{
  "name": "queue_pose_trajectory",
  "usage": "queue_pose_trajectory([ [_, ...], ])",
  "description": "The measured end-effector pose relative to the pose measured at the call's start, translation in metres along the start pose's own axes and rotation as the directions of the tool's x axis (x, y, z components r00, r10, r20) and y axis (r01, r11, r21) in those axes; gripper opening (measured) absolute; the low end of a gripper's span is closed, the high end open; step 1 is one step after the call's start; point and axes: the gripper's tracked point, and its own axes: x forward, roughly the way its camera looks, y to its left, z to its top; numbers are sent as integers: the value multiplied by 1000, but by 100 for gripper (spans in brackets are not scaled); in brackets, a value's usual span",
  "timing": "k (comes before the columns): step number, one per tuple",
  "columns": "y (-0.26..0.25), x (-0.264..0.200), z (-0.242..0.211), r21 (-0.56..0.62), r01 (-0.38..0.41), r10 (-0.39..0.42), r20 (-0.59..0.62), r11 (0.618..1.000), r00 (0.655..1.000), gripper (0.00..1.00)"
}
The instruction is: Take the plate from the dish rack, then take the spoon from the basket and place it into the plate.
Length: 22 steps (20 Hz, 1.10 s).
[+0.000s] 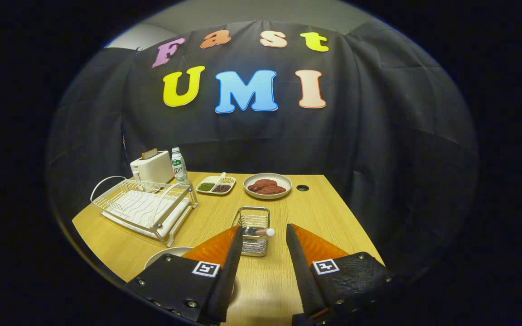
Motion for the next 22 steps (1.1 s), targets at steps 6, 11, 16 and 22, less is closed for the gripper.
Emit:
queue_pose_trajectory([
  [6, 5, 29, 18, -19, -20, 22, 145, 1000, 989, 60],
  [11, -6, 55, 15, 6, 8, -10, 216, 1000, 976, 60],
  [16, -12, 87, -10, 56, 14, -26, 221, 998, 975, 60],
  [22, -7, 117, -27, 87, -9, -8, 199, 996, 980, 53],
])
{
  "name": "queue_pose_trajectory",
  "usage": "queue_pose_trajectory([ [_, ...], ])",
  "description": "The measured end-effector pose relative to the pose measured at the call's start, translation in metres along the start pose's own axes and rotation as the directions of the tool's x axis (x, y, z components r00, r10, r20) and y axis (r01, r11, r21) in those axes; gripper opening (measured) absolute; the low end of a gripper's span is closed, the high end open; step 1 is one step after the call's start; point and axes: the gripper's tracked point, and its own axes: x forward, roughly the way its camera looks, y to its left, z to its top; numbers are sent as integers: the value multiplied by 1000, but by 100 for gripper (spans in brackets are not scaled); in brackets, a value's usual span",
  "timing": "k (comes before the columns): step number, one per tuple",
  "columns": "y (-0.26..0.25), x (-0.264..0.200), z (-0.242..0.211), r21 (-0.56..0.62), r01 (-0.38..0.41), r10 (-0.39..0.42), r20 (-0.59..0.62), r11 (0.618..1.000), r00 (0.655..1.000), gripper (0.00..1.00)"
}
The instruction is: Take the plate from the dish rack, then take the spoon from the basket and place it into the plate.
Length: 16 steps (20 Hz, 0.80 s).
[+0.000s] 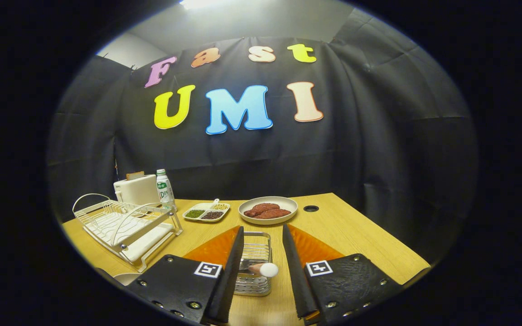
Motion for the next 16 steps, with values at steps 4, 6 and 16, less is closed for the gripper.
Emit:
queue_pose_trajectory([
  [4, 6, 4, -11, -8, -20, 19, -48, 1000, 999, 26],
  [6, 8, 1, -6, -10, -33, 32, -55, 999, 998, 15],
  [16, 23, -33, 48, -109, -15, 8, -65, 994, 998, 9],
])
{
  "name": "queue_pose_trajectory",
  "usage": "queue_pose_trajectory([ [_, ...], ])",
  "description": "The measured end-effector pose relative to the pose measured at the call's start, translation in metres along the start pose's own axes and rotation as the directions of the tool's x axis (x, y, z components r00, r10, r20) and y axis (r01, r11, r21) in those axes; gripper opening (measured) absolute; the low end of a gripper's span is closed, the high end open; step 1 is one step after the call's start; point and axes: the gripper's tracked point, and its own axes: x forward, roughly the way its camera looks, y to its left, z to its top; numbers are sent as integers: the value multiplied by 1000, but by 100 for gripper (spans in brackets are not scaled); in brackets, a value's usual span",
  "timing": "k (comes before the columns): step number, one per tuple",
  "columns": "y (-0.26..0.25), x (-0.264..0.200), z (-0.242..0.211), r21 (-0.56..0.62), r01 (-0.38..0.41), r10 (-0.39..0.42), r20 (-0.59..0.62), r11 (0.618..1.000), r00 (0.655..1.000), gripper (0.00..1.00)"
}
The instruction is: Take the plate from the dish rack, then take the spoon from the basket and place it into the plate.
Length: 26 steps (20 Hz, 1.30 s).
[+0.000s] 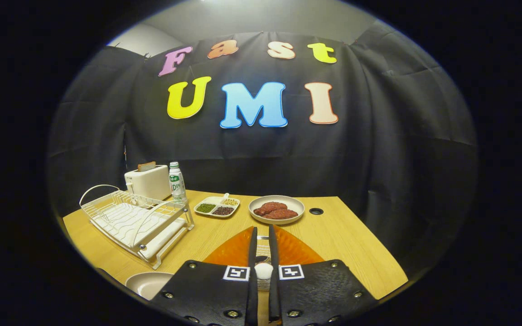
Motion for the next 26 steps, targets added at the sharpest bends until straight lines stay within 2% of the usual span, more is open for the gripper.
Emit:
queue_pose_trajectory([
  [7, 5, -33, 50, 2, 12, -12, -2, 1000, 1000, 9],
  [14, 14, -60, 68, 27, 11, -9, -65, 1000, 998, 9],
  [19, 19, -68, 68, -18, -12, 10, -98, 1000, 995, 9],
  [22, 26, -74, 53, -17, -17, 14, -139, 1000, 990, 9],
  [26, 46, -82, 26, -1, -64, 62, -216, 998, 975, 9],
])
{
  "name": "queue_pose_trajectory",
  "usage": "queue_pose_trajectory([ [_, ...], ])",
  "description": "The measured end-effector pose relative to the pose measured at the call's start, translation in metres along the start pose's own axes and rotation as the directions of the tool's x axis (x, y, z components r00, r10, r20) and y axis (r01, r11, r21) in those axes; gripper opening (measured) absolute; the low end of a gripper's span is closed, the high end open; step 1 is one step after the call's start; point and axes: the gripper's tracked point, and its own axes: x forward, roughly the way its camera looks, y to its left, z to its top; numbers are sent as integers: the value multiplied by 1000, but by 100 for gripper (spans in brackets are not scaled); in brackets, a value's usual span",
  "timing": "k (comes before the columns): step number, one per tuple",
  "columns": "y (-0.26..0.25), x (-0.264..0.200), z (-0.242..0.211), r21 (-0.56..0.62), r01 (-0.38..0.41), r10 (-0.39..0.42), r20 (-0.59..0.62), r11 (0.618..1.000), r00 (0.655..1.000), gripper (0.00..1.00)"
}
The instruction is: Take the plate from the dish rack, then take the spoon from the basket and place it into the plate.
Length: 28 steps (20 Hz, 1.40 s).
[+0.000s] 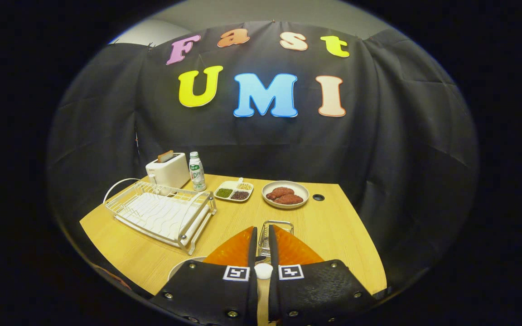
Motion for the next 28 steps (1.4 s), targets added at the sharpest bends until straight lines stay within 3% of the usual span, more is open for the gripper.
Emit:
queue_pose_trajectory([
  [9, 62, 15, -32, -10, -122, 121, -97, 992, 988, 9],
  [28, 144, 53, -69, -70, -277, 256, -217, 958, 942, 12],
])
